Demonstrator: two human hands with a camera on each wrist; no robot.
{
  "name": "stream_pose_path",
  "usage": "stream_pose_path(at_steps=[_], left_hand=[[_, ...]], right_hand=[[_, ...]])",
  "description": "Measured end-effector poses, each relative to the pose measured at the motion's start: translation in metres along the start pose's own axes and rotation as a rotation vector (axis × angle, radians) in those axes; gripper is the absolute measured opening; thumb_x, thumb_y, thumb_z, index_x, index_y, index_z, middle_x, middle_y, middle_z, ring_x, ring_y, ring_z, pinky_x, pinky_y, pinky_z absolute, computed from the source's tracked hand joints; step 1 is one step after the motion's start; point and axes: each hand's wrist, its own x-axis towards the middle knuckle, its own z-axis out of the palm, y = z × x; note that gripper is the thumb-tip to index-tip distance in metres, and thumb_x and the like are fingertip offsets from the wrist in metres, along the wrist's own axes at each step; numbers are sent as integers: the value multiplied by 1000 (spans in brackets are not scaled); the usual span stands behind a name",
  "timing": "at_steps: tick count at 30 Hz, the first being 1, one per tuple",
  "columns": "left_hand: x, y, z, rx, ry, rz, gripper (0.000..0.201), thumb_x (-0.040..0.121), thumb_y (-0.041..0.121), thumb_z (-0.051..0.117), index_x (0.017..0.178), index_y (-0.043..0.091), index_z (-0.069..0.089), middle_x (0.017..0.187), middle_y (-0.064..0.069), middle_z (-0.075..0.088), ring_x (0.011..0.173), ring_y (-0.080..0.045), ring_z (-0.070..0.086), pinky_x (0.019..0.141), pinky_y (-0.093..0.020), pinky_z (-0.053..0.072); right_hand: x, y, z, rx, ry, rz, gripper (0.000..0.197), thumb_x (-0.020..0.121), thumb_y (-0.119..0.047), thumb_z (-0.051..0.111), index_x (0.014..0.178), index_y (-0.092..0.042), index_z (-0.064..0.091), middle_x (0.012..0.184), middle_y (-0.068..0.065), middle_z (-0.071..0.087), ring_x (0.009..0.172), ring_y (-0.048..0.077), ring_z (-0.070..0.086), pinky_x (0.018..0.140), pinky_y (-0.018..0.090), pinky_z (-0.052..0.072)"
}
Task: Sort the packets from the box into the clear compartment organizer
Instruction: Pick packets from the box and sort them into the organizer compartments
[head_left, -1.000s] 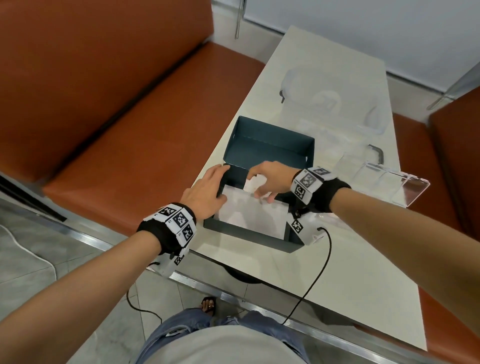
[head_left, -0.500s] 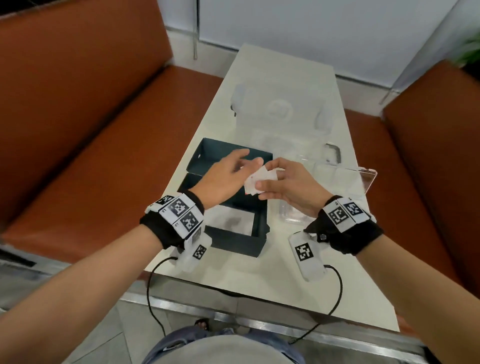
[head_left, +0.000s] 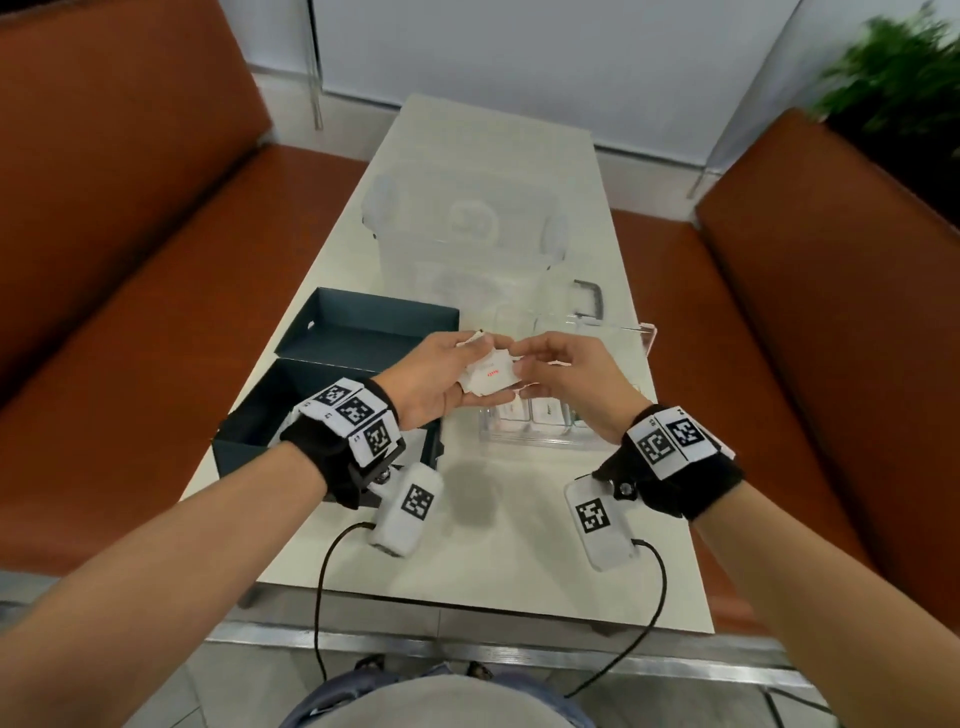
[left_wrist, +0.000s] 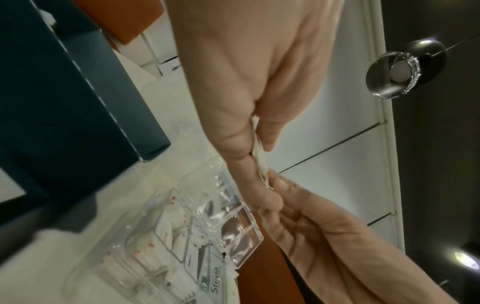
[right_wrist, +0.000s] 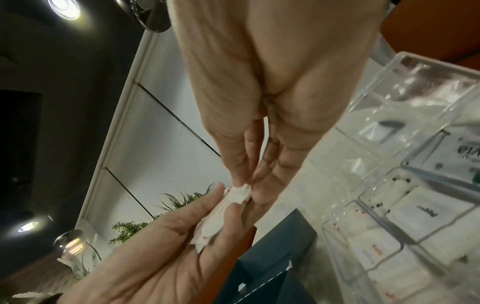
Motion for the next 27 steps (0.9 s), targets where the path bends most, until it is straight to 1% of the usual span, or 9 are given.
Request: stream_pose_path(at_steps=[4,7,10,13,15,17,19,23,27], left_hand=[[12,0,22,40,76,51,16,101,5,47,107,0,61,112,-21,62,89,-25,69,74,-36,61],[22,1,36,65,200,148,10,98,1,52,102,2,61,107,-23,65,83,-26,68,73,-35,61],[29,-4,45,101,266,187,8,97,3,55,100,7,62,110,-23,66,88,-28,65,81,-45,57],[30,-9,46,64,292,176,8,97,6,55,93,8,63,103,-18,64,83,-27,64,67,-39,61],[30,-8,40,16,341,175,8,97,4,56,93,4,63,100,-17,64,84,-27,65,71,-38,61],[27,-5,31,-32,361,174,10,95,-2,53,90,2,61,94,-18,62,81,-30,62,69,-35,59],[23,-2,21,-59,353,176,19,94,-9,47,85,3,57,91,-20,56,79,-32,56,63,-31,54],[17,-1,12,-21,356,172,22,96,-8,45,83,5,57,88,-19,57,73,-28,59,60,-28,56],[16,-3,8,5,394,149,16,96,-5,49,88,3,60,91,-18,62,75,-27,64,64,-29,59]], right_hand=[[6,-3,-18,-88,22,7,12,82,-1,71,93,3,69,82,12,66,68,14,64,63,22,57],[13,-2,-26,-43,93,69,21,82,-8,73,98,3,65,79,11,66,65,15,62,62,27,58],[17,5,-24,-3,85,123,23,83,-8,72,99,4,62,79,13,68,65,17,65,61,27,58],[22,10,-24,27,131,114,18,83,-4,71,97,5,65,78,14,67,63,17,65,59,24,55],[29,13,-29,49,173,112,11,85,-3,69,94,1,66,75,11,66,61,16,63,58,23,54],[37,18,-34,-39,207,129,6,87,-3,66,92,-3,67,74,9,65,60,15,60,59,23,54],[45,25,-33,-216,193,156,10,87,-3,64,95,-1,70,75,11,65,61,15,58,66,28,57],[51,39,-17,-456,125,177,12,87,-4,64,96,0,70,77,13,65,59,16,58,57,24,55],[59,50,-1,-543,132,184,12,85,-1,64,95,3,68,81,13,61,76,24,58,78,35,56]])
